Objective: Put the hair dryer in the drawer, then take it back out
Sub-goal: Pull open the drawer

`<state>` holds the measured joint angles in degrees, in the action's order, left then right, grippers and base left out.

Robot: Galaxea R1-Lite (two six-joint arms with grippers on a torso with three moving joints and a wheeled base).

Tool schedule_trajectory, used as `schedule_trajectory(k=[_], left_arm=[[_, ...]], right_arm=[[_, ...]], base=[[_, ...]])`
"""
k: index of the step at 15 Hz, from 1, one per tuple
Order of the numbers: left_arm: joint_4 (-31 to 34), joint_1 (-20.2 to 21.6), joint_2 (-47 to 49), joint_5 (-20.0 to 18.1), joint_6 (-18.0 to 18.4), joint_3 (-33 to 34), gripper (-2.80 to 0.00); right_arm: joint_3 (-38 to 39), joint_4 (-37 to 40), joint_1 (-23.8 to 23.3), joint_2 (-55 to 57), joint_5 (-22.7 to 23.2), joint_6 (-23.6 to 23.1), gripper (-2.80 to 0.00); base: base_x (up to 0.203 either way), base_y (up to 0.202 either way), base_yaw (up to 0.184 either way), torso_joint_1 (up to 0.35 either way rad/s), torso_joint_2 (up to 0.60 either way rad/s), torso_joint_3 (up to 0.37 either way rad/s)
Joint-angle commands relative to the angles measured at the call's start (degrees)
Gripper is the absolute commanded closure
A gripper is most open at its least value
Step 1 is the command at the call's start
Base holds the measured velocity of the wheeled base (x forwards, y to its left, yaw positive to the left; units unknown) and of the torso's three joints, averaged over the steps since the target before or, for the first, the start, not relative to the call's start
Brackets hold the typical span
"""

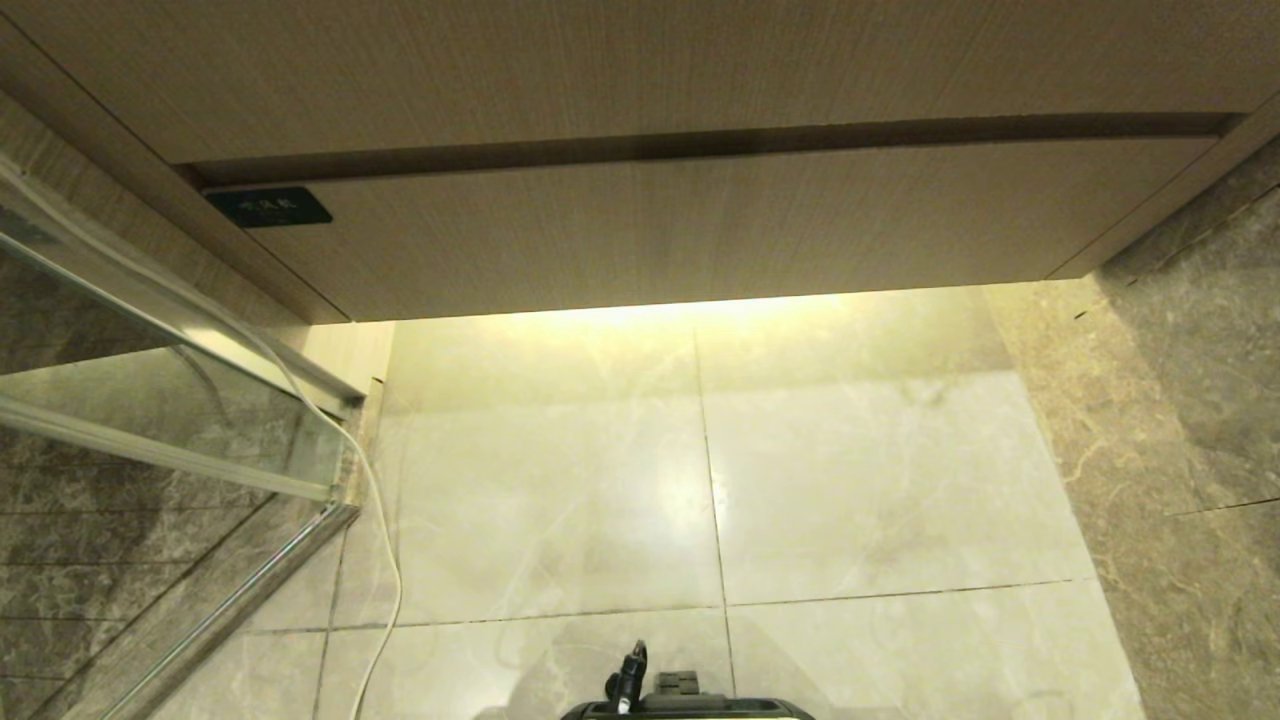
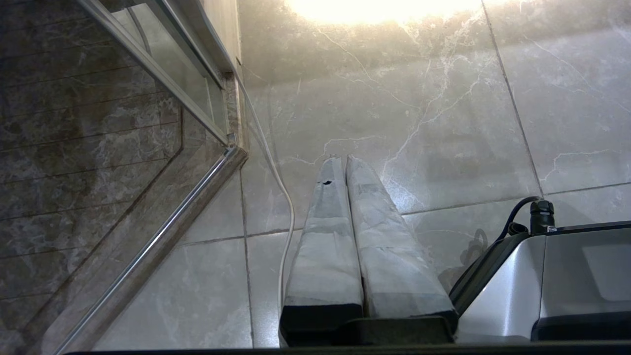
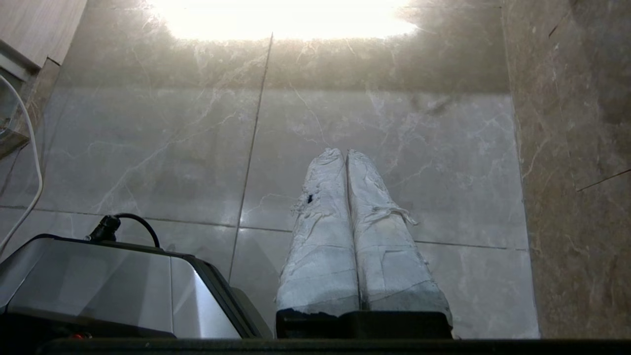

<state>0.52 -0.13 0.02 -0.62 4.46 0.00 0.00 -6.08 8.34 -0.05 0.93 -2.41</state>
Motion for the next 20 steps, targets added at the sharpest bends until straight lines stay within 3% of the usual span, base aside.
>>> schedule_trajectory(k=[1, 7, 9, 12, 16, 20], left_arm=[[0.00, -0.04, -0.02, 0.01, 0.02, 0.09, 0.00], [-0.04, 0.02, -0.02, 0.01, -0.06, 0.09, 0.00], [-0.01, 0.05, -0.02, 0.01, -0.07, 0.09, 0.00], [-0.04, 0.02, -0.02, 0.01, -0.03, 0.09, 0.00], [-0.08, -0.04, -0.02, 0.01, 0.02, 0.09, 0.00], [-0.08, -0.04, -0.02, -0.08, 0.02, 0.07, 0.00]], right_arm=[[2.29, 0.02, 0.01, -2.24, 0.04, -0.14, 0.00], [1.54, 0.27, 0.01, -2.24, 0.23, -1.44, 0.00], [-6.30, 2.27, 0.01, -2.24, 0.58, -1.20, 0.00], [-31.47, 10.30, 0.11, 2.41, 2.55, -0.86, 0.00], [-71.91, 33.59, 0.70, 30.89, 6.80, -0.97, 0.00], [-95.63, 53.29, 5.01, 54.27, 11.67, -4.72, 0.00]], base=[[0.000, 0.000, 0.000, 0.000, 0.00, 0.000], [0.000, 0.000, 0.000, 0.000, 0.00, 0.000], [0.000, 0.000, 0.000, 0.000, 0.00, 0.000], [0.000, 0.000, 0.000, 0.000, 0.00, 0.000], [0.000, 0.000, 0.000, 0.000, 0.00, 0.000], [0.000, 0.000, 0.000, 0.000, 0.00, 0.000]])
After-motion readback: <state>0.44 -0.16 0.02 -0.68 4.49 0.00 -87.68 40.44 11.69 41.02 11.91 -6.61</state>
